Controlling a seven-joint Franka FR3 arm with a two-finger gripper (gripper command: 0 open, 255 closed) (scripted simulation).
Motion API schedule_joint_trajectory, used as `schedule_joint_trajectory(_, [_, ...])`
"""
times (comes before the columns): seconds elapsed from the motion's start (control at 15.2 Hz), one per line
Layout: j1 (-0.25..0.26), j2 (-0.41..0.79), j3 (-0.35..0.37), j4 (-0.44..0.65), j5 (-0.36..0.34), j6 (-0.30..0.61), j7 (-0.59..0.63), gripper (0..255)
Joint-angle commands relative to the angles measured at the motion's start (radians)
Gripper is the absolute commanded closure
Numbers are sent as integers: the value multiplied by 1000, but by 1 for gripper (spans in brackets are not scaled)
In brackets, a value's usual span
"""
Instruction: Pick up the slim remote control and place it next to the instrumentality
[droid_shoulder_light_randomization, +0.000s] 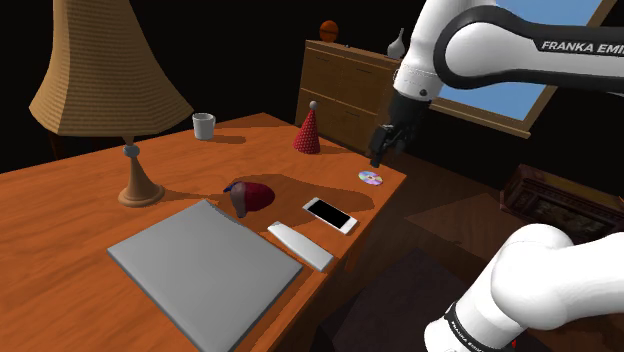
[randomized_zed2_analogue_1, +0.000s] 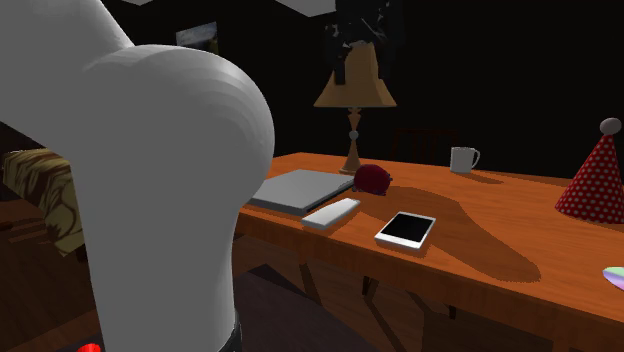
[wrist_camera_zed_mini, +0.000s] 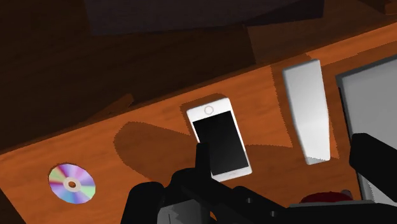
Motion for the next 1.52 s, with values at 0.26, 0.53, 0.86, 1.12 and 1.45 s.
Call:
schedule_joint_trajectory(0.26, [32,136,47,-73,25,197,1,0])
schedule_joint_trajectory(0.53, [50,251,80,-95,35,324,5,0])
schedule_joint_trajectory(0.86, [67,417,124,-94,32,478,16,0])
schedule_joint_trajectory(1.12, [77,565,157,-71,11,591,35,0])
schedule_joint_trajectory(1.45, [90,741,187,-22,-42,702,72,0])
